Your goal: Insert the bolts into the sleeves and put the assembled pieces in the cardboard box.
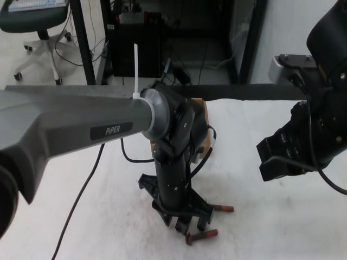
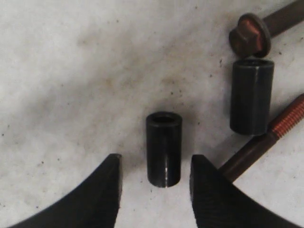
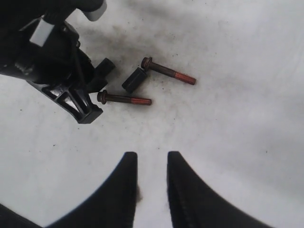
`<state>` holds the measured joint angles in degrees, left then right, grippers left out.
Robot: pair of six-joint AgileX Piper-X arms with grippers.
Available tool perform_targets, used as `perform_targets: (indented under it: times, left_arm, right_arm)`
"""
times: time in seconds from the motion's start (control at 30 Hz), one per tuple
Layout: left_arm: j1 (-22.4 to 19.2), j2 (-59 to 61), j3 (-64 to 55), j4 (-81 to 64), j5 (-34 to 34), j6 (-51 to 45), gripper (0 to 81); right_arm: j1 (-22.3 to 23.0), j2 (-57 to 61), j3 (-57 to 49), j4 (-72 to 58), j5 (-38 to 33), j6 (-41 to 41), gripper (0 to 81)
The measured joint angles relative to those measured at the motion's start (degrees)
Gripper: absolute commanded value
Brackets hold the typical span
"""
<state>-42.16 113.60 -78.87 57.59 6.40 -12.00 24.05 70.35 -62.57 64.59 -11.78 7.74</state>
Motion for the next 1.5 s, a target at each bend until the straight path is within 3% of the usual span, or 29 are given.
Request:
perform_targets:
  times: [0.8, 1.03, 1.5]
  left_arm:
    - [0.0, 0.0, 0.0, -2.11, 0.0, 0.36, 42.3]
    - [0.0, 0.0, 0.0, -2.11, 0.0, 0.68, 27.1]
    - [0.0, 0.05, 0.0, -2.95, 0.51, 3.02, 36.2]
  right_arm:
    - [0.0, 0.0, 0.0, 0.25, 0.0, 0.0, 21.2]
    - [0.0, 0.0, 0.0, 0.25, 0.0, 0.0, 21.2]
    - [0.0, 0.0, 0.0, 0.25, 0.0, 0.0, 21.2]
